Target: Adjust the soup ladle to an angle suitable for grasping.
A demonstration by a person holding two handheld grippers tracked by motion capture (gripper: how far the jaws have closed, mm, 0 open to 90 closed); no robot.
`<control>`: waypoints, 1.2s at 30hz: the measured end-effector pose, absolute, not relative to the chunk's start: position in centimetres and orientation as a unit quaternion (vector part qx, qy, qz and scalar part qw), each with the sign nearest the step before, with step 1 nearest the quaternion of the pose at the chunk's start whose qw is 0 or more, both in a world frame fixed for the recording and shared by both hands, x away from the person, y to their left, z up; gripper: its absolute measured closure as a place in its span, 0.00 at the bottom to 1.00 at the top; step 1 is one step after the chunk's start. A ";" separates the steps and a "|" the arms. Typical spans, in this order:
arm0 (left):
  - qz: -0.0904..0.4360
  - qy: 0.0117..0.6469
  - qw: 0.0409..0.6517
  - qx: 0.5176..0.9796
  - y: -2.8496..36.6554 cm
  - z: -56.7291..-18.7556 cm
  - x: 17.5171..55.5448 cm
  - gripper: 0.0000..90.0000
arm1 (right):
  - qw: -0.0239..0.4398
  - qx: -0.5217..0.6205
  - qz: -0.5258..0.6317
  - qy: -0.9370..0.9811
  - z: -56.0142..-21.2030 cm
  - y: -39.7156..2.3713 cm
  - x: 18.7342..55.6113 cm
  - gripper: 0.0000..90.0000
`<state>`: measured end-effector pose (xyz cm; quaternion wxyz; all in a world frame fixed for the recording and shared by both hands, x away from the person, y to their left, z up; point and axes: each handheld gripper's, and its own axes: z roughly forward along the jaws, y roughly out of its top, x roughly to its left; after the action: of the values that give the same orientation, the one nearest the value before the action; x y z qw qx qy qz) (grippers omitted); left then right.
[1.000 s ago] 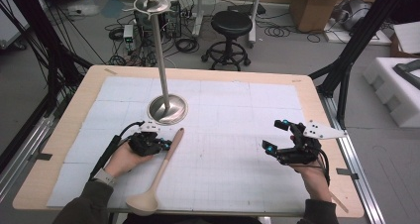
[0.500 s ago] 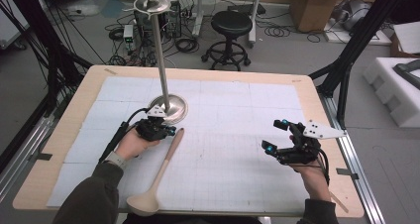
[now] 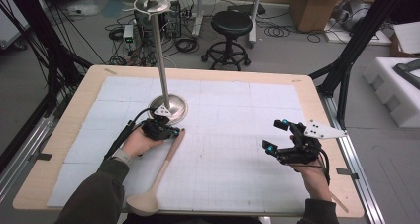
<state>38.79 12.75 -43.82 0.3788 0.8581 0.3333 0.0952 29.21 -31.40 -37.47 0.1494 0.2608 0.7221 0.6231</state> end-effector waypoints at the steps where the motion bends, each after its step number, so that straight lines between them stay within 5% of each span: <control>1: 0.095 0.331 0.379 0.859 12.6 -43.8 38.7 1.00 | 0.150 0.261 0.623 0.722 -37.5 -31.4 29.2 0.10; 36: 0.031 0.217 0.348 0.911 5.2 -43.2 34.4 1.00 | 0.148 0.261 0.627 0.719 -37.4 -31.6 29.1 0.10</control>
<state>34.35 5.19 -43.17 0.3479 0.9114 0.2174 0.0312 29.13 -31.63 -37.40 0.1483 0.2607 0.7192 0.6267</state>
